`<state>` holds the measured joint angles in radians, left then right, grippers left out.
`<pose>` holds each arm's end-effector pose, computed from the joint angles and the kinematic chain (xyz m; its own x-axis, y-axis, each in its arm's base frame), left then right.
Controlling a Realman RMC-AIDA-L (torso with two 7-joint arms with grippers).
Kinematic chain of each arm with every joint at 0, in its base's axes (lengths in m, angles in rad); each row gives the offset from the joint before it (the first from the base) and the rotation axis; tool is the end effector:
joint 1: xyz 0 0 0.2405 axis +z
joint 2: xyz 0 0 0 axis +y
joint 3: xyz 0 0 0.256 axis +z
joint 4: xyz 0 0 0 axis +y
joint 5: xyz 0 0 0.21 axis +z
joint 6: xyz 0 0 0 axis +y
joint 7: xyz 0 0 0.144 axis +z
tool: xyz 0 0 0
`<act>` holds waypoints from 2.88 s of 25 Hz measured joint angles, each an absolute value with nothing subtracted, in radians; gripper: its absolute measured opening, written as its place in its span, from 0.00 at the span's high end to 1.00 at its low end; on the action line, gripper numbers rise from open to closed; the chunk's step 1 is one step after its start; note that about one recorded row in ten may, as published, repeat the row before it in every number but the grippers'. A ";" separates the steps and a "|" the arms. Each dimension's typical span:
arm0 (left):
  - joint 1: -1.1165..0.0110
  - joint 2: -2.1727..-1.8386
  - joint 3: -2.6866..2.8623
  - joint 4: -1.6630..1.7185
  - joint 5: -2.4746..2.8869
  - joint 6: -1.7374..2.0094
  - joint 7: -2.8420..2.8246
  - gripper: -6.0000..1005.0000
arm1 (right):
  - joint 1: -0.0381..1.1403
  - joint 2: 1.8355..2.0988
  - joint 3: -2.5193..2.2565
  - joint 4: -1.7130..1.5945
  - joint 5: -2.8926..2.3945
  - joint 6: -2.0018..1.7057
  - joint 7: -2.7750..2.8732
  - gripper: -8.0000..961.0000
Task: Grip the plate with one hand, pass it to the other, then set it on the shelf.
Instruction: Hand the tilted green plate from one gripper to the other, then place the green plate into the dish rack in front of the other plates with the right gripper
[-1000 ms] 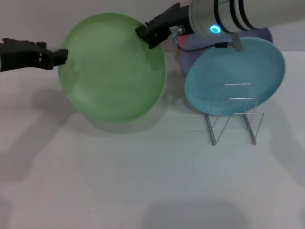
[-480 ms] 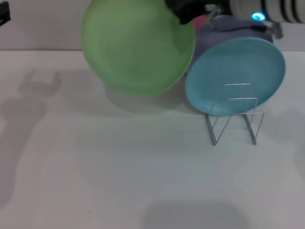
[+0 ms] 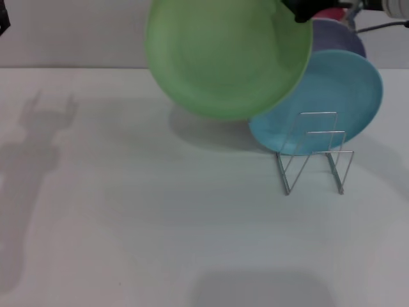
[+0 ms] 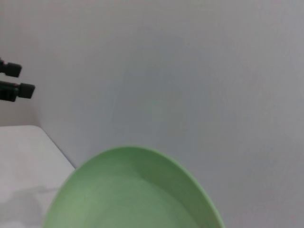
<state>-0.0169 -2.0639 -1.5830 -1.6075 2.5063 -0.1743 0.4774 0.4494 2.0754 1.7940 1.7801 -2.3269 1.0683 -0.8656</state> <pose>-0.2209 0.3563 0.1067 0.7953 0.1028 0.5974 0.6054 -0.0838 -0.7915 0.0797 0.3763 0.0819 0.9689 -0.0341 -0.2450 -0.2023 -0.6790 -0.7058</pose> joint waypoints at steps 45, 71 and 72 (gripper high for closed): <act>-0.102 -2.068 -1.549 -1.469 2.444 -0.112 0.471 0.30 | 0.290 2.074 1.999 1.876 -2.124 1.298 -1.430 0.94; -0.143 -2.068 -1.524 -1.439 2.433 -0.112 0.471 0.30 | 0.250 2.075 2.016 1.904 -2.146 1.324 -1.528 0.94; -0.143 -2.068 -1.522 -1.438 2.433 -0.112 0.471 0.30 | 0.246 2.075 2.015 1.905 -2.146 1.324 -1.529 0.94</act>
